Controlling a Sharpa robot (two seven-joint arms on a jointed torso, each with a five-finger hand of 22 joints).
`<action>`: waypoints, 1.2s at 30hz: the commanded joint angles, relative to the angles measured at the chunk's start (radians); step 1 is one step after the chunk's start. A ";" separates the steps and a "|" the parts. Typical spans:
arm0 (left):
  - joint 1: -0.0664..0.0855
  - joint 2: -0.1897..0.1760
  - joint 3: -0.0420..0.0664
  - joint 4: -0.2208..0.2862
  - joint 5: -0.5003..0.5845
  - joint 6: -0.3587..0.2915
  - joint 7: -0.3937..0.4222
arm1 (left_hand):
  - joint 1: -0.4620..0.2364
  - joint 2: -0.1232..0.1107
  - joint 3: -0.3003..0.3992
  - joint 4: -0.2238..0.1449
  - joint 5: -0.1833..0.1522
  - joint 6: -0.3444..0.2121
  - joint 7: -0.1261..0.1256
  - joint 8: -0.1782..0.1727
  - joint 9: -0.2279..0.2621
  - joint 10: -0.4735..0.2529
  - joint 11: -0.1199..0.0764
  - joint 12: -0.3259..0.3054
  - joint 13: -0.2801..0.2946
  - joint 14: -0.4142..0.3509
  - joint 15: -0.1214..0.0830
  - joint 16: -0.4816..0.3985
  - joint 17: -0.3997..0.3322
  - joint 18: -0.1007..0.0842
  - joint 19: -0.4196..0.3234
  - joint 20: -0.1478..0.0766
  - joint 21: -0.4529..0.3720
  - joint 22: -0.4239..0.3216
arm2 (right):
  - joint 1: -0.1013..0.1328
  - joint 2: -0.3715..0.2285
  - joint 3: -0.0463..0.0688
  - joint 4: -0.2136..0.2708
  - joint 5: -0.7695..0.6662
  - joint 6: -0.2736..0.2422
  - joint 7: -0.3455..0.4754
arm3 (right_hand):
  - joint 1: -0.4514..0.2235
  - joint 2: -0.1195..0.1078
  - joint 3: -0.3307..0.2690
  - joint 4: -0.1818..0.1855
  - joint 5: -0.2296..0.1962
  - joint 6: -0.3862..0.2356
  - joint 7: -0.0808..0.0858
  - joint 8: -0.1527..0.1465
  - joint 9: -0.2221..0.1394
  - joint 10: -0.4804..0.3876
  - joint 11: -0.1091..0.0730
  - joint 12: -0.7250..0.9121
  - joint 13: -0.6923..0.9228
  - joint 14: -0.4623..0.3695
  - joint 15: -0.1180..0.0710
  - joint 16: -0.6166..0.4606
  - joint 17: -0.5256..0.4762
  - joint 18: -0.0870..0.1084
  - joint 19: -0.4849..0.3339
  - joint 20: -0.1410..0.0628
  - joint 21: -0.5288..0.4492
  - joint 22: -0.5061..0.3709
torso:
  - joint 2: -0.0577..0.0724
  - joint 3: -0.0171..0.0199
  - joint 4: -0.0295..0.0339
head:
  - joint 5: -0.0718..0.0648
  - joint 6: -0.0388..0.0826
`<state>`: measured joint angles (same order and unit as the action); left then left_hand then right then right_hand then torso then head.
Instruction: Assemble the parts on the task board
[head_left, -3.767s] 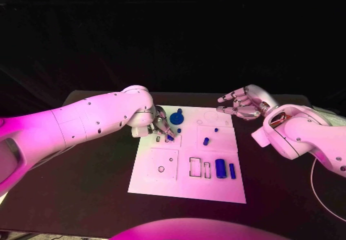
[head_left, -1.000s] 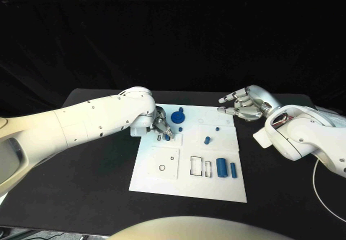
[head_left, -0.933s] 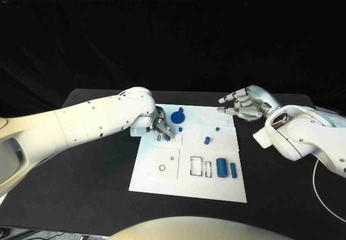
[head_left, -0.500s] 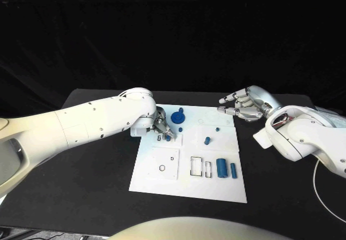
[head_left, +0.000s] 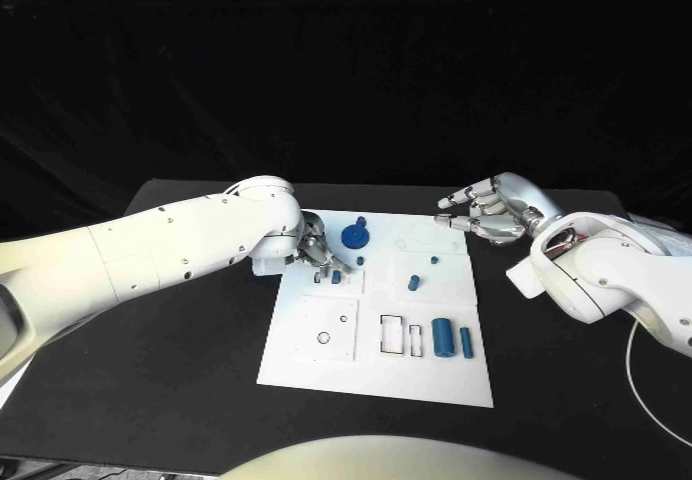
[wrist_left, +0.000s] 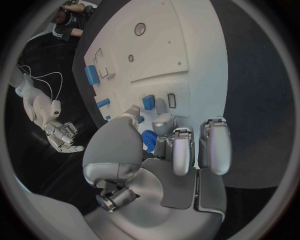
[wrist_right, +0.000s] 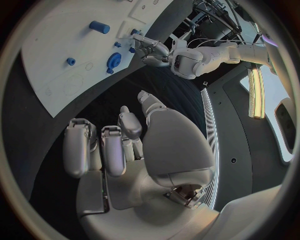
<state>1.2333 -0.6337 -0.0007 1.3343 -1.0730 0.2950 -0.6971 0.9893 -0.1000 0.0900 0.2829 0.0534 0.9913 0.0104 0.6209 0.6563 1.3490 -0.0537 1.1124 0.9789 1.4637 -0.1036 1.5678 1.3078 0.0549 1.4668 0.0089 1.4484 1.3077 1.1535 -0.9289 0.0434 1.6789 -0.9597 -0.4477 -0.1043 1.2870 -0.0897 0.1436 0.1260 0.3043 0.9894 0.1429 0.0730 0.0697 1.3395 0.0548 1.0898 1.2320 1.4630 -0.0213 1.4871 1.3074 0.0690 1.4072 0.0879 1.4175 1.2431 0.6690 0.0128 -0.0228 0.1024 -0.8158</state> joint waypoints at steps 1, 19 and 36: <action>0.009 -0.015 0.017 0.028 0.076 -0.060 -0.054 | 0.007 0.008 -0.018 0.003 -0.006 -0.002 0.003 0.001 0.002 -0.008 0.000 -0.017 -0.018 0.107 -0.006 0.003 0.263 -0.017 0.042 -0.008 -0.007 0.139 | -0.001 0.001 0.000 -0.002 0.001 0.006 0.007 | -0.011 -0.002 -0.005 0.003 0.005 0.005 -0.001 0.003 0.000 0.002 -0.002 -0.003 -0.001 0.076 0.000 -0.006 0.124 -0.001 0.004 -0.004 -0.001 -0.001 | -0.001 0.0009 -0.0005 | -0.001 0.001; 0.108 0.007 0.028 -0.128 0.062 0.045 -0.023 | 0.095 0.047 -0.123 0.005 -0.006 -0.108 0.056 -0.096 -0.060 -0.097 0.045 -0.122 -0.147 0.107 0.031 0.003 0.263 -0.006 0.020 0.023 -0.058 0.100 | -0.001 0.013 -0.004 -0.015 0.003 0.004 0.005 | -0.013 0.002 -0.009 0.008 0.007 0.006 -0.001 0.003 0.001 0.003 -0.002 -0.002 -0.001 0.076 0.000 -0.006 0.125 -0.001 0.004 -0.004 0.000 -0.001 | 0.000 0.0016 -0.0008 | 0.007 0.013; 0.105 0.116 0.004 -0.320 -0.019 0.092 0.013 | 0.126 0.072 -0.144 0.002 -0.005 -0.079 0.051 -0.098 -0.074 -0.088 0.041 -0.108 -0.137 0.107 0.029 0.003 0.263 -0.007 0.024 0.024 -0.051 0.108 | -0.001 0.019 -0.004 -0.018 0.003 0.005 0.006 | -0.012 0.006 -0.012 0.011 0.000 0.006 -0.002 0.003 0.001 0.004 -0.002 0.000 0.000 0.076 0.000 -0.006 0.125 -0.002 0.004 -0.004 0.000 0.000 | 0.002 0.0035 -0.0037 | 0.017 0.013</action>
<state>1.3384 -0.5220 0.0030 1.0213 -1.0569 0.3566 -0.6961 1.1097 -0.0272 -0.0482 0.2853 0.0535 0.9057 0.0603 0.5282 0.5830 1.2543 -0.0126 1.0022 0.8413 1.4673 -0.0782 1.5678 1.3074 0.0548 1.4667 0.0271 1.3924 1.3074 1.1535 -0.9115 0.0396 1.6610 -0.9536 -0.4477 -0.1044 1.2788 -0.0893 0.1340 0.1355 0.3079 0.9894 0.1429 0.0729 0.0697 1.3395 0.0548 1.0898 1.2322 1.4631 -0.0213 1.4871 1.3079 0.0690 1.4072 0.0879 1.4175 1.2421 0.6703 0.0155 -0.0260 0.1186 -0.8027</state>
